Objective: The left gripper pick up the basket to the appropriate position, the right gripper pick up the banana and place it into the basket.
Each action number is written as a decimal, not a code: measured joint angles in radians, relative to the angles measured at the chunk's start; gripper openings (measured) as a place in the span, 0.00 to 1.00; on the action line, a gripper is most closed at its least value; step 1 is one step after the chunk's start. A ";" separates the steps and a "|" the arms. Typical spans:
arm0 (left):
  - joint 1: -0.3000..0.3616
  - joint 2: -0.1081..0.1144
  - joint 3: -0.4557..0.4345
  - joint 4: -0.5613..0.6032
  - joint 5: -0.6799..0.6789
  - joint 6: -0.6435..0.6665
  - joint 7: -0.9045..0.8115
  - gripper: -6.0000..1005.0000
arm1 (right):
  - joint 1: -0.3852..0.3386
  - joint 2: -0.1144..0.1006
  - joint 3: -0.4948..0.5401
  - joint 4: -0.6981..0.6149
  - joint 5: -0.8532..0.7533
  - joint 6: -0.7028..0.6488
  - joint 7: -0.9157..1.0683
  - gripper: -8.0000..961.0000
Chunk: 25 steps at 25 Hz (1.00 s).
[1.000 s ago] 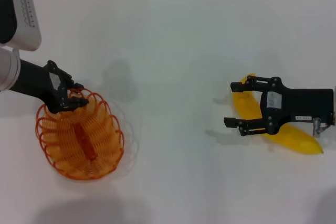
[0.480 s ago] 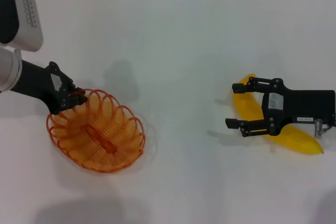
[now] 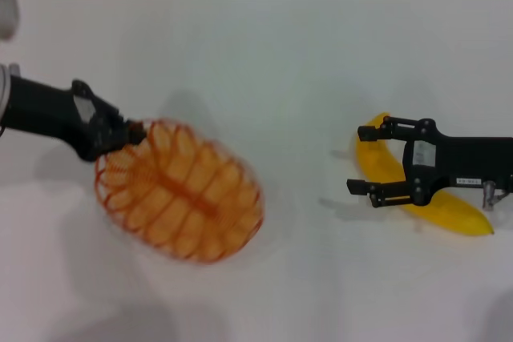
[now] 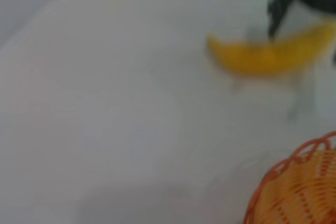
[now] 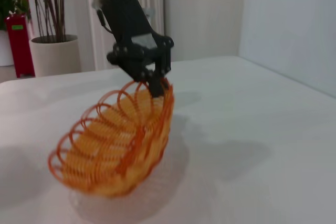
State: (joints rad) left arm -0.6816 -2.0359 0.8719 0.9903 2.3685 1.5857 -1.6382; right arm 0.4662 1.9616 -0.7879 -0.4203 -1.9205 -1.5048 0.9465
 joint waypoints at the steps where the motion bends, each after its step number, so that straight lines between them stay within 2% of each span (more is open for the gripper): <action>1: 0.000 0.000 0.000 0.000 0.000 0.000 0.000 0.09 | 0.000 0.001 0.005 0.000 0.000 0.000 -0.001 0.90; 3: 0.002 0.004 -0.010 0.006 -0.054 0.003 -0.086 0.06 | -0.001 0.001 0.017 0.000 0.000 0.000 -0.002 0.90; 7: -0.009 0.001 -0.012 -0.026 -0.063 -0.046 -0.187 0.06 | 0.000 0.004 0.022 0.000 0.000 0.003 -0.005 0.90; 13: -0.081 -0.001 0.000 -0.217 0.003 -0.295 -0.305 0.06 | 0.010 0.013 0.022 -0.004 0.001 0.023 -0.003 0.90; 16: -0.126 -0.003 0.000 -0.291 0.026 -0.375 -0.343 0.06 | 0.013 0.018 0.022 -0.007 0.012 0.024 -0.004 0.90; 20: -0.174 -0.003 -0.007 -0.360 0.018 -0.419 -0.365 0.06 | 0.020 0.019 0.022 -0.005 0.017 0.024 -0.004 0.90; 25: -0.189 -0.004 -0.009 -0.391 -0.003 -0.428 -0.378 0.06 | 0.026 0.029 0.022 -0.008 0.021 0.025 -0.007 0.89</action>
State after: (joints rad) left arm -0.8711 -2.0400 0.8633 0.5993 2.3657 1.1578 -2.0158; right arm 0.4921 1.9902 -0.7654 -0.4279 -1.8994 -1.4802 0.9394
